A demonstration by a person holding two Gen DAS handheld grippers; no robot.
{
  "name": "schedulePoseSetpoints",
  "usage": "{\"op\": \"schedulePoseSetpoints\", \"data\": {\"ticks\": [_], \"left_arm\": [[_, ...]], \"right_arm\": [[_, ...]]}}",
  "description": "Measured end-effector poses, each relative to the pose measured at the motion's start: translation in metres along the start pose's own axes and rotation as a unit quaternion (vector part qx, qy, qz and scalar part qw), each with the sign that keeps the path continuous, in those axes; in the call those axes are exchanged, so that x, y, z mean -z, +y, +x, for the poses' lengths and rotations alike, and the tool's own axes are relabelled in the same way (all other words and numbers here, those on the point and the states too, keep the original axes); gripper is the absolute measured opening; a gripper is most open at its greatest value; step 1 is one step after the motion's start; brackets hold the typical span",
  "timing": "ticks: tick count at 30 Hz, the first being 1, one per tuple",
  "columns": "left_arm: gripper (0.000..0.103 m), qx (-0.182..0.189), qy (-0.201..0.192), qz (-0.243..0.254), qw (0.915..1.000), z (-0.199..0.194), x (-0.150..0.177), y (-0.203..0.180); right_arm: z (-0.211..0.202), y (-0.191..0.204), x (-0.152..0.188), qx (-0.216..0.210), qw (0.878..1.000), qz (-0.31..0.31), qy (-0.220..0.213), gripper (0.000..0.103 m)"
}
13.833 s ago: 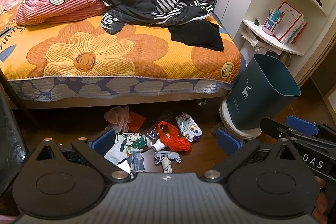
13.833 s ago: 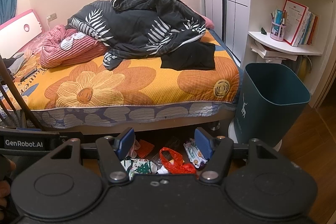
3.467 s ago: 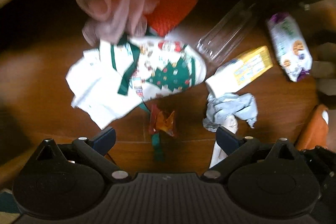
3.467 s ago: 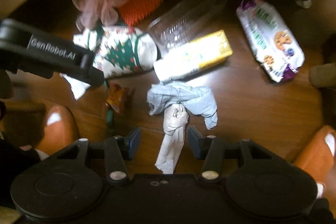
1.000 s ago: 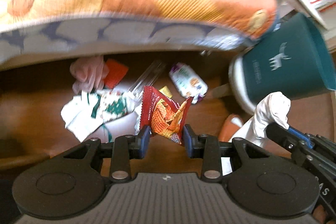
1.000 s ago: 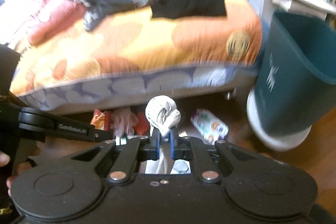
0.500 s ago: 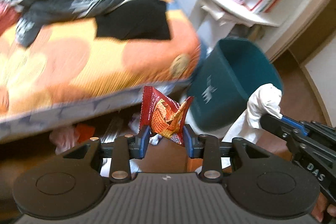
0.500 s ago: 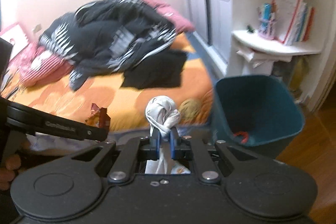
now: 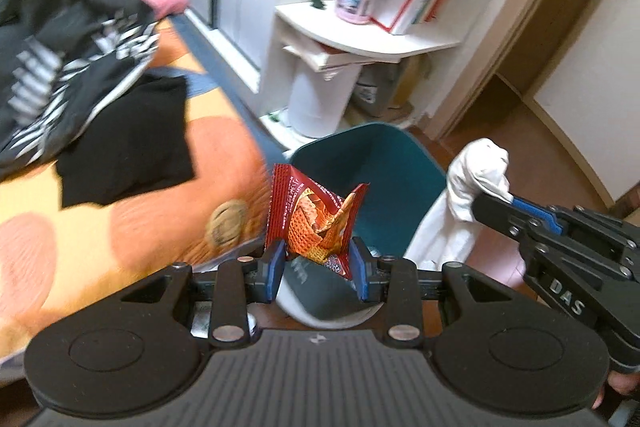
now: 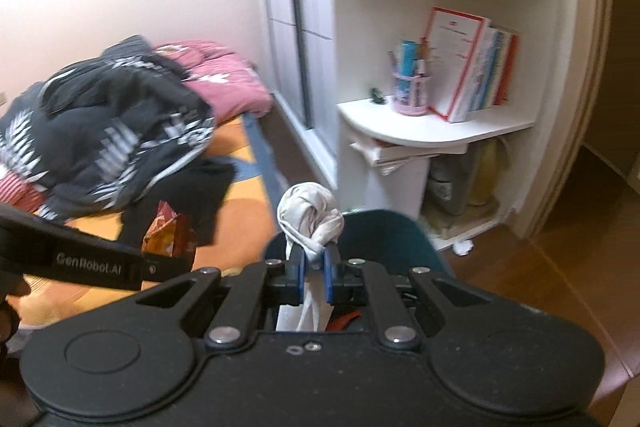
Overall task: Collect trash
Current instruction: 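Lift the sock and red wrapper and carry them over the teal bin, then open both grippers to drop the sock and wrapper into the bin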
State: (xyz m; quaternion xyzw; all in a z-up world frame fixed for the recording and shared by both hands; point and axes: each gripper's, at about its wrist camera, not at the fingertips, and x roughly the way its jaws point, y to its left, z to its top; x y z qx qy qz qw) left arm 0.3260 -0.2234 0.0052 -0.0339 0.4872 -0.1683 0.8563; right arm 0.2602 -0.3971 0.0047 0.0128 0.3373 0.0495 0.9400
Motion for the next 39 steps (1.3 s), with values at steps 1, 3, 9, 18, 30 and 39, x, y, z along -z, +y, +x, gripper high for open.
{"op": "schedulePoseSetpoints", "data": {"ticks": [1, 3, 9, 18, 30, 39], "left_arm": [[0.034, 0.003, 0.002, 0.005, 1.0, 0.009, -0.006, -0.007], [0.034, 0.012, 0.007, 0.012, 0.9998, 0.025, -0.015, -0.017], [0.034, 0.012, 0.047, 0.029, 0.9984, 0.088, -0.025, -0.04], [0.034, 0.006, 0.111, 0.058, 0.9921, 0.167, -0.008, -0.054], [0.044, 0.0, 0.134, 0.074, 0.9883, 0.201, 0.002, -0.055], [0.056, -0.005, 0.119, 0.068, 0.9906, 0.183, 0.003, -0.05]], "right_arm": [[0.006, -0.006, -0.002, 0.006, 1.0, 0.002, 0.0, 0.009], [0.02, -0.018, -0.003, 0.015, 1.0, 0.008, 0.006, 0.009], [0.062, -0.042, 0.011, 0.026, 0.999, 0.016, 0.043, 0.009], [0.111, -0.062, 0.041, 0.031, 0.993, 0.027, 0.107, 0.009], [0.131, -0.074, 0.061, 0.03, 0.988, 0.046, 0.146, 0.02], [0.114, -0.075, 0.059, 0.028, 0.989, 0.053, 0.138, 0.03]]}}
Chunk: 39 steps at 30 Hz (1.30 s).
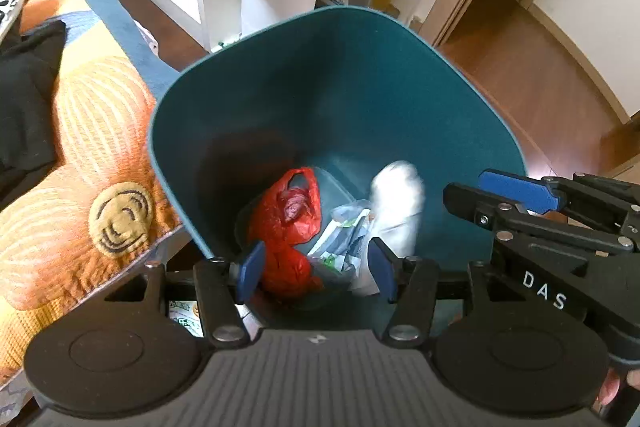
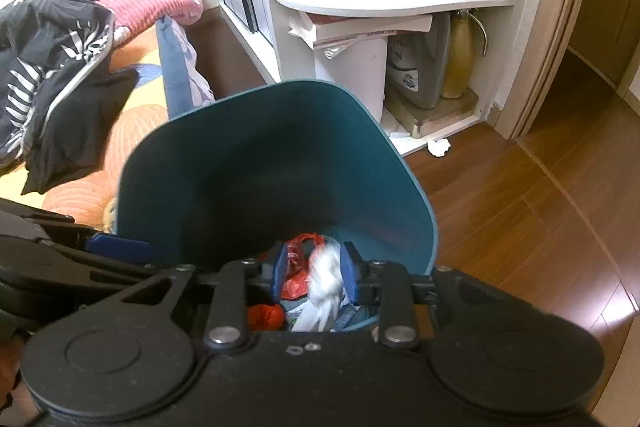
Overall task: Collect trash
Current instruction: 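Open both grippers to drop the sock and wrapper into the bin, then move both tools back under the bed toward the Christmas-print paper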
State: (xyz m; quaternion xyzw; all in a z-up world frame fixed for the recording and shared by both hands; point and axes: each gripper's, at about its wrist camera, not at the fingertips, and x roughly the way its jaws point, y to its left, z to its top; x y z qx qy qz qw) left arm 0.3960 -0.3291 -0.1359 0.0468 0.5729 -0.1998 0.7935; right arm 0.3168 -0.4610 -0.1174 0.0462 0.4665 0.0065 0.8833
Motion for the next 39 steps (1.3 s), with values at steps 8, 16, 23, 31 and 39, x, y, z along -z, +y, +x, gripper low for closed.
{"op": "schedulePoseSetpoints", "data": {"ticks": [8, 16, 23, 31, 39], "left_arm": [[0.057, -0.002, -0.029, 0.002, 0.9996, -0.047, 0.014, 0.002], [0.06, 0.002, -0.065, -0.006, 0.9978, -0.106, 0.037, 0.008], [0.062, 0.002, -0.097, -0.017, 0.9951, -0.158, 0.067, 0.022], [0.069, -0.009, -0.124, -0.034, 0.9917, -0.21, 0.113, 0.047], [0.077, -0.024, -0.146, -0.065, 0.9869, -0.253, 0.166, 0.085]], "right_arm": [[-0.035, 0.012, 0.0, -0.014, 1.0, -0.003, -0.011, 0.033], [-0.087, 0.038, 0.0, -0.036, 0.998, -0.041, -0.031, 0.034], [-0.129, 0.074, 0.008, -0.059, 0.993, -0.09, -0.04, 0.036], [-0.171, 0.12, 0.022, -0.096, 0.984, -0.136, -0.056, 0.041], [-0.191, 0.167, 0.036, -0.14, 0.975, -0.163, -0.064, 0.047]]}}
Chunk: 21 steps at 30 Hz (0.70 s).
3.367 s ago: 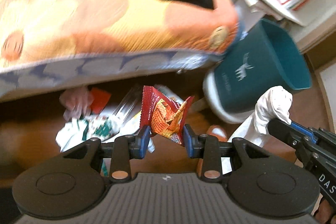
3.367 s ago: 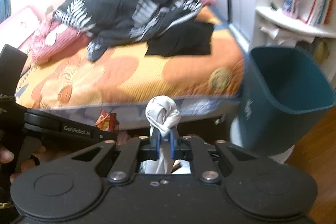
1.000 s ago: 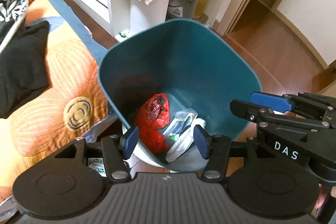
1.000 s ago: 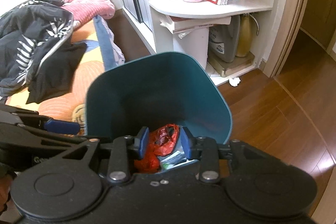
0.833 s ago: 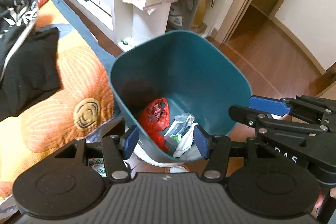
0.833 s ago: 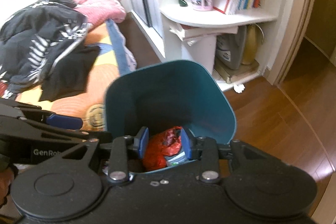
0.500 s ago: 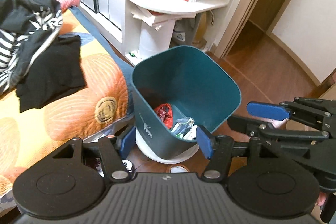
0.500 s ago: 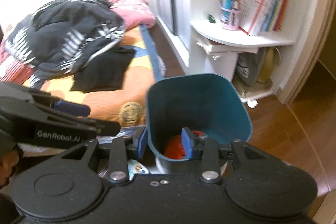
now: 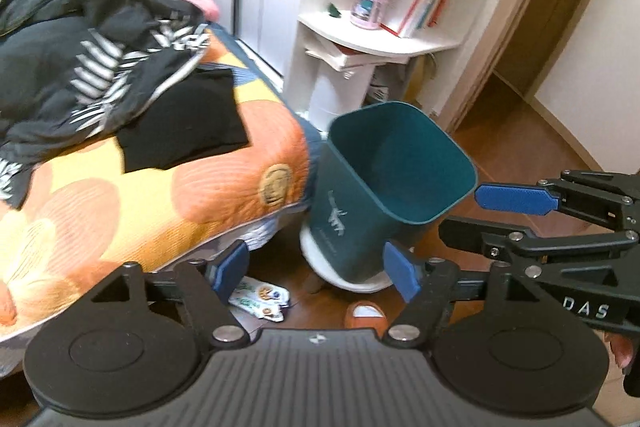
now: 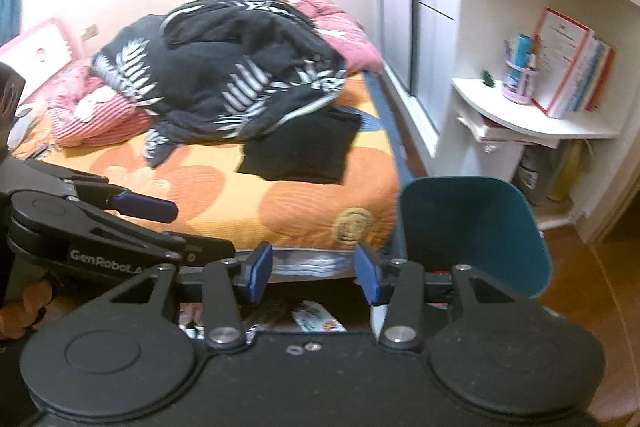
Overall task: Collect trash
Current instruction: 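Move both tools back under the bed toward the Christmas-print paper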
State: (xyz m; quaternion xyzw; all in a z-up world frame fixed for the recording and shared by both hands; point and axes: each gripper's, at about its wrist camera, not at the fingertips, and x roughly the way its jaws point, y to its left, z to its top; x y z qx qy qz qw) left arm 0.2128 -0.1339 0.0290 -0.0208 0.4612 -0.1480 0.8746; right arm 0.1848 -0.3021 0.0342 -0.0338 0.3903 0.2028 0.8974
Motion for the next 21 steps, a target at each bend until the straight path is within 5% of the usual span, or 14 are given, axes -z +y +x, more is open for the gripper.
{"op": "schedulePoseSetpoints", "data": {"ticks": [11, 15, 21], "left_arm": [[0.087, -0.04, -0.015, -0.069, 0.9967, -0.033, 0.053, 0.081], [0.097, -0.043, -0.01, -0.109, 0.9931, -0.029, 0.074, 0.112], [0.097, -0.064, 0.018, -0.147, 0.9868, 0.0, 0.104, 0.156]], "right_arm": [[0.034, 0.063, 0.012, -0.042, 0.998, -0.021, 0.032, 0.049], [0.056, 0.081, 0.02, -0.055, 0.997, -0.027, 0.049, 0.049], [0.103, 0.097, 0.039, -0.069, 0.994, -0.03, 0.081, 0.049]]}}
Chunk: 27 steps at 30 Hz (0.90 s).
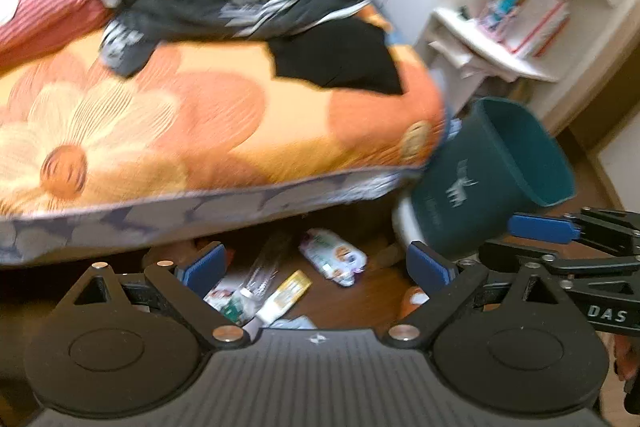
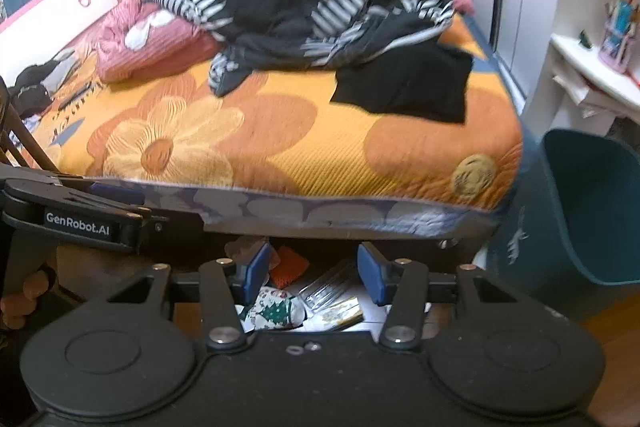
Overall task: Collect trash
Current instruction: 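Move both tools back under the bed toward the Christmas-print paper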
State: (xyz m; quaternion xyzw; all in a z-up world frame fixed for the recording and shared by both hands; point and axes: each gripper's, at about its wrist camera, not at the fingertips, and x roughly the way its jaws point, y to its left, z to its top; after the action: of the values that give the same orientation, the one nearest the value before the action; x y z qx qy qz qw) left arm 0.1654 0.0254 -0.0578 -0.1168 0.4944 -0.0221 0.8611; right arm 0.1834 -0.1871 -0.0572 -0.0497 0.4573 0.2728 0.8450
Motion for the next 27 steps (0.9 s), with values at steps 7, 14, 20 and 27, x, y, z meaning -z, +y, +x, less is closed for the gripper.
{"op": "schedulePoseSetpoints", "data": {"ticks": [7, 14, 20, 27], "left_arm": [[0.097, -0.032, 0.054, -0.015, 0.9979, 0.069, 0.021, 0.039], [0.097, -0.058, 0.117, -0.001, 0.9915, 0.145, 0.04, 0.065], [0.097, -0.067, 0.165, 0.08, 0.9807, 0.205, 0.048, 0.089], [0.097, -0.064, 0.218, 0.125, 0.9658, 0.277, 0.066, 0.118]], "right_arm": [[0.074, -0.014, 0.019, -0.002, 0.999, 0.025, 0.046, 0.049], [0.154, -0.042, 0.042, 0.016, 0.991, 0.081, 0.104, 0.049], [0.217, -0.044, 0.065, 0.001, 0.986, 0.046, 0.16, 0.049], [0.291, -0.034, 0.109, -0.016, 0.968, -0.047, 0.245, 0.049]]}}
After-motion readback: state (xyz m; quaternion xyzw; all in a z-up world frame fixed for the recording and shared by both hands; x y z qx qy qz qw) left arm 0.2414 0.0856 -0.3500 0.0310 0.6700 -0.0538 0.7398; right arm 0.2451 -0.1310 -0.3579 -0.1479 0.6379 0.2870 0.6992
